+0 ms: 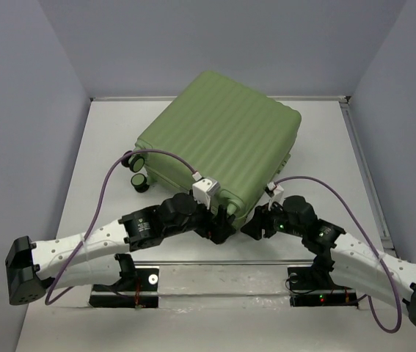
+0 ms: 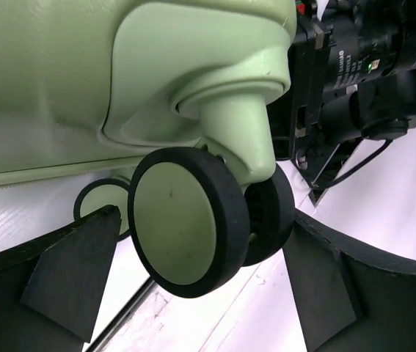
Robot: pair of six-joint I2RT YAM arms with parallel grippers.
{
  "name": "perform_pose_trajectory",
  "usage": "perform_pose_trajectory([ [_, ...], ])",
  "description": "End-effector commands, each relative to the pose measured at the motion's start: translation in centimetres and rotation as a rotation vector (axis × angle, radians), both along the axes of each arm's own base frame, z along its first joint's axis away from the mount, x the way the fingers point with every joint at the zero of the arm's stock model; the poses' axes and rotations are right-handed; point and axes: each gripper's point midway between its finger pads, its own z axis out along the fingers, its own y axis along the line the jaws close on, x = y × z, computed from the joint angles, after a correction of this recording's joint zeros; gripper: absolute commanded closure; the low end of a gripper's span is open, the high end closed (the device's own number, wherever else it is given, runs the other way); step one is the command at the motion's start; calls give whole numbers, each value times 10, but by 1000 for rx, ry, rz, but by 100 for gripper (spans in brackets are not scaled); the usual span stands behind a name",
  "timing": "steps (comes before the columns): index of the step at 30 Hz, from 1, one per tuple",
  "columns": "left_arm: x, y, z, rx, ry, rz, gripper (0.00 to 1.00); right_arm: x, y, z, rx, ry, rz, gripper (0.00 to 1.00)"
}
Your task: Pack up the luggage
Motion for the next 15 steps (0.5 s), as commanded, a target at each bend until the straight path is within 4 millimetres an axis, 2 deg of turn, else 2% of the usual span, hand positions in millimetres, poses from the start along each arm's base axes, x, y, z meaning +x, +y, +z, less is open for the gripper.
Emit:
perform_pose_trajectory([
  [1,11,-15,42,-126,-53,39,2,21,12,35,70,-142,-31,40],
  [4,11,-17,39,-123,-42,37,6,23,14,41,97,-172,-31,42],
  [6,11,-21,45,-152,-45,34,13,24,15,42,101,-185,-29,44],
  [12,11,-28,44,-157,-40,22,20,32,16,49,111,-260,-32,49],
  [14,10,-31,46,-170,-40,12,26,33,18,50,113,-265,-21,54],
  [15,10,-31,48,-177,-40,8,33,33,19,48,111,-260,-20,55],
])
